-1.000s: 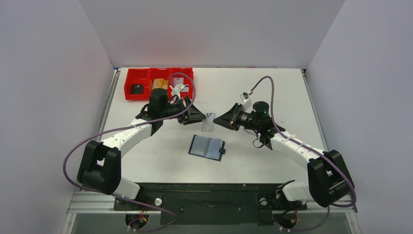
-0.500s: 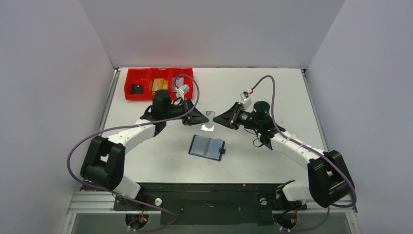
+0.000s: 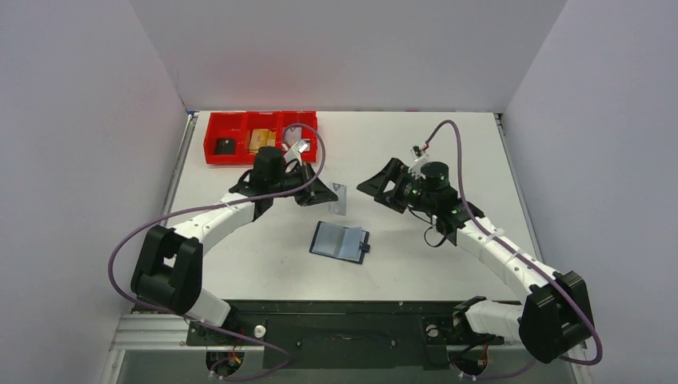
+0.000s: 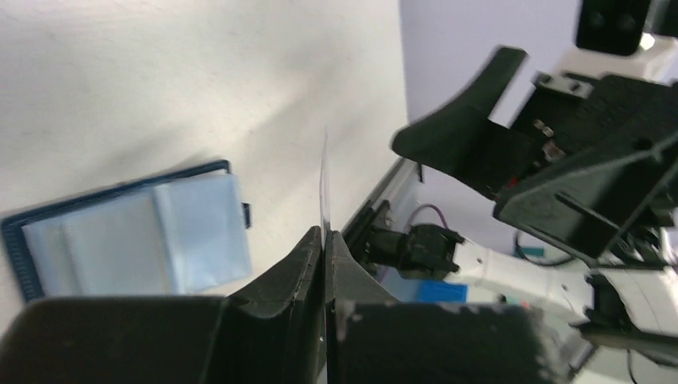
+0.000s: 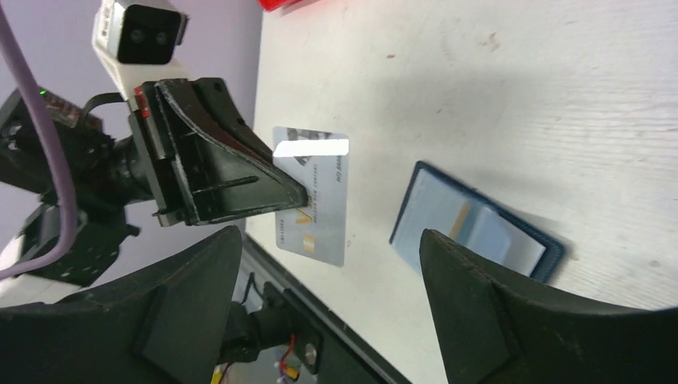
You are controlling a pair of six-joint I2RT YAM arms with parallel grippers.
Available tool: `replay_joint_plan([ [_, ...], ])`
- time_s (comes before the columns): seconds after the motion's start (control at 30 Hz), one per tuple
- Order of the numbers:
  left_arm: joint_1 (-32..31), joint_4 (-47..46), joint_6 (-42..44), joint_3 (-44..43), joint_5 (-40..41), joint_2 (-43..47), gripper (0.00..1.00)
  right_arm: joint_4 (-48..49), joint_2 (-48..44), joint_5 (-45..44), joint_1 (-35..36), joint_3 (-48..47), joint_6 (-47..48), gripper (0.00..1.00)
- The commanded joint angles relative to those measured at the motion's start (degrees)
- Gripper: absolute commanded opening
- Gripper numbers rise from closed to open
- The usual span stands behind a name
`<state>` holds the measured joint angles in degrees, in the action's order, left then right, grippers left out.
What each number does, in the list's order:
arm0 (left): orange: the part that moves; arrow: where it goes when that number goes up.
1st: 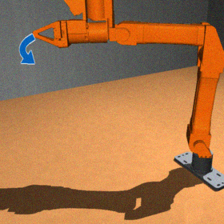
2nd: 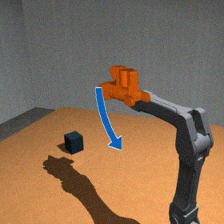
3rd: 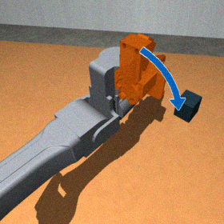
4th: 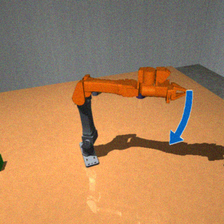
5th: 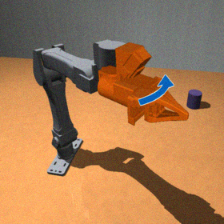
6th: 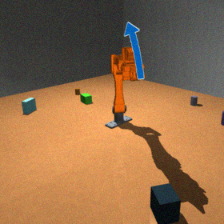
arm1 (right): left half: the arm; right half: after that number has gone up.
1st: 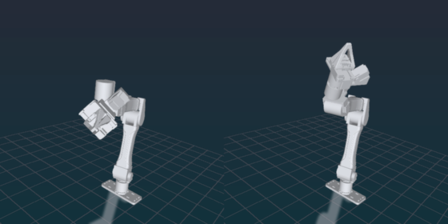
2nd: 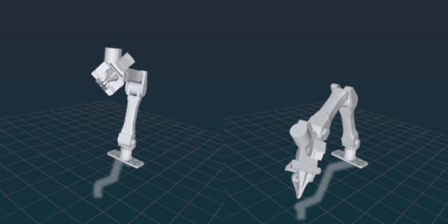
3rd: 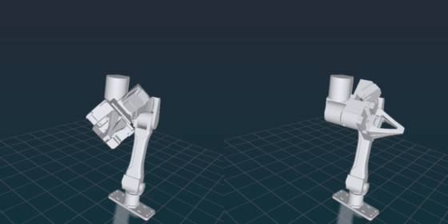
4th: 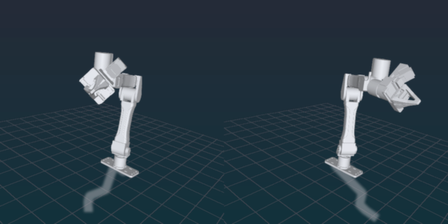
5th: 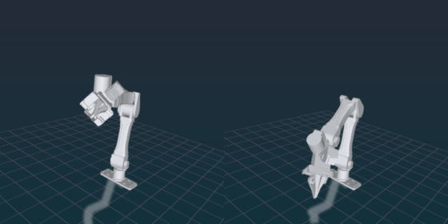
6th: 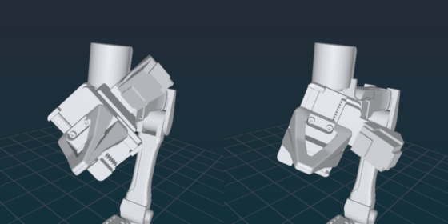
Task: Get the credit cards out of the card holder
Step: Remove the credit card from the card holder, then place the credit card in the storage box.
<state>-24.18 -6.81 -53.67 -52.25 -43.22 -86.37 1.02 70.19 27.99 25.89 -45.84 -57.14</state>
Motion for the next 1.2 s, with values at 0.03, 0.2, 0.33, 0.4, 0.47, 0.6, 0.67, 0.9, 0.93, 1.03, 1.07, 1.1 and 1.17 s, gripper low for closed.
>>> replay_joint_plan([
  [0.03, -0.03, 18.22, 12.76, -9.92, 18.03, 3.06, 0.00, -9.41, -3.66, -12.34, 0.07, -1.91, 6.31, 0.79],
  [0.2, 0.88, 28.02, 19.49, -22.07, 30.52, -1.96, 0.00, -12.07, -4.18, -14.93, 0.34, -1.37, 7.06, 0.79],
  [0.33, 1.37, 34.73, 23.95, -31.92, 42.80, -7.63, 0.00, -13.84, -4.59, -15.56, 0.80, -1.47, 8.11, 0.79],
  [0.4, 1.41, 36.68, 26.31, -36.86, 48.38, -10.86, 0.00, -15.07, -5.12, -15.92, 0.85, -1.65, 8.94, 0.79],
  [0.47, 1.56, 37.92, 28.40, -41.65, 53.45, -14.43, 0.00, -16.40, -5.66, -16.09, 0.93, -1.88, 9.81, 0.79],
  [0.6, 1.84, 40.07, 31.69, -51.49, 61.32, -22.56, 0.00, -19.16, -6.84, -16.35, 0.93, -2.47, 11.32, 0.79],
  [0.67, 1.86, 41.34, 32.89, -56.86, 64.68, -27.03, 0.00, -20.06, -7.60, -16.57, 0.93, -2.64, 11.74, 0.79],
  [0.9, 1.77, 47.33, 37.46, -77.77, 74.27, -44.02, 0.00, -22.79, -10.94, -17.99, 1.09, -2.18, 12.01, 0.79],
  [0.93, 1.82, 47.59, 38.41, -80.38, 75.44, -45.18, 0.00, -23.02, -11.17, -18.17, 1.09, -2.09, 11.83, 0.79],
  [1.03, 1.86, 48.21, 39.52, -84.15, 77.42, -50.02, 0.00, -25.04, -11.86, -18.02, 1.36, -2.37, 11.76, 0.79],
  [1.07, 1.88, 48.10, 39.74, -85.34, 77.70, -50.78, 0.00, -26.12, -11.94, -17.99, 1.40, -2.70, 11.98, 0.79],
  [1.1, 1.87, 47.89, 40.39, -85.72, 77.90, -52.18, 0.00, -26.79, -12.12, -18.26, 1.48, -2.95, 12.20, 0.79],
  [1.17, 1.86, 47.31, 41.66, -87.00, 78.35, -54.45, 0.00, -28.54, -12.31, -18.88, 1.60, -3.80, 12.85, 0.79],
])
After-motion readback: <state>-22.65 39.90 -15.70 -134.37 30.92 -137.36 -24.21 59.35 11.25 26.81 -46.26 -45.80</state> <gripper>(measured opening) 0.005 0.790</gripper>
